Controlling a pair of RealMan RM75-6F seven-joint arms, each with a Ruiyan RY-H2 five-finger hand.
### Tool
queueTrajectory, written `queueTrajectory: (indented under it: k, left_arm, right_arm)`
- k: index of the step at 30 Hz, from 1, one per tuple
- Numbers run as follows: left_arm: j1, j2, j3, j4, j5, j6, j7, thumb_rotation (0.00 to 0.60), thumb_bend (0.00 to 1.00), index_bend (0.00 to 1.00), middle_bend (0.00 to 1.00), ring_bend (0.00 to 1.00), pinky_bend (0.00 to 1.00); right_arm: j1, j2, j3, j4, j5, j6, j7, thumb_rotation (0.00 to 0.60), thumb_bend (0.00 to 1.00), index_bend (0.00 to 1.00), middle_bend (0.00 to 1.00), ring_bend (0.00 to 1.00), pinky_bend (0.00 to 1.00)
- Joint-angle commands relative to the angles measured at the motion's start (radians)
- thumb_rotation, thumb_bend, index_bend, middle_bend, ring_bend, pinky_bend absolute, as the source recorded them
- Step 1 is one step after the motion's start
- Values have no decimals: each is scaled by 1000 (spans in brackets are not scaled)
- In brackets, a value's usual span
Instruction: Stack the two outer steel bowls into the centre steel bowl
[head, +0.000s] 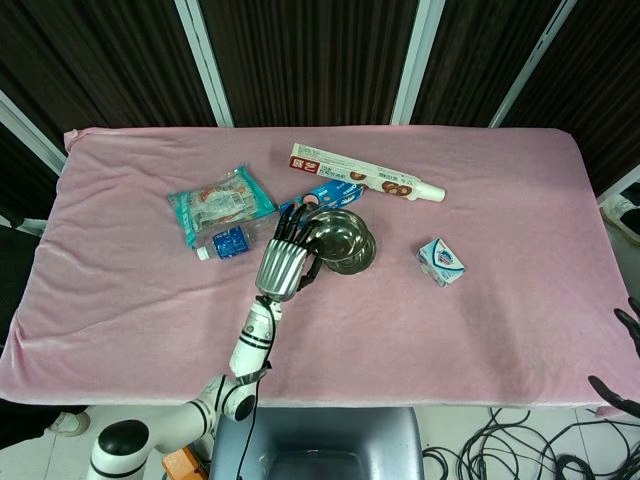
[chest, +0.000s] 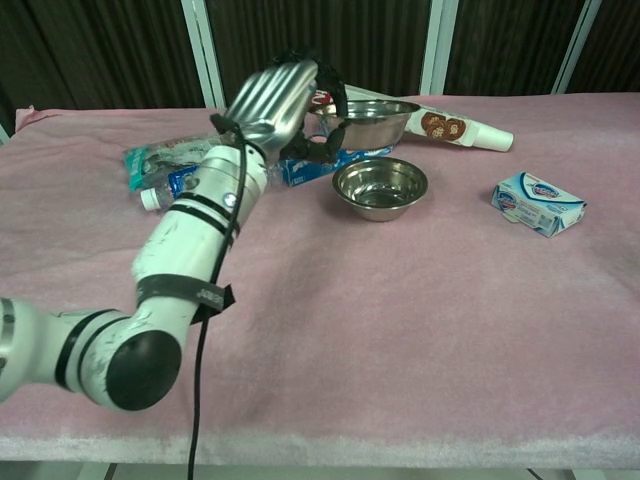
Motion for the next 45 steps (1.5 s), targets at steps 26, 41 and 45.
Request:
queueTrajectory:
  k: [26,41,45]
  left_arm:
    - [-161,-38,204,50,-459,-214,298,600,332,0,0,0,29]
    - [322,715,550,-1051,-230,205,492,600,340,0,0,0,45]
    - [499,846,708,-1029,-42,386,290,600,344,0,0,0,36]
  right_arm:
    - [-11,6,33,11,16,-27,47,600,291,30,0,0,0]
    - [6,-17,11,-17,-30,-78,-88,600,291,0,0,0,0]
    - [20,-28,-3,-61,-54,-113,-182,600,292,0,0,0,0]
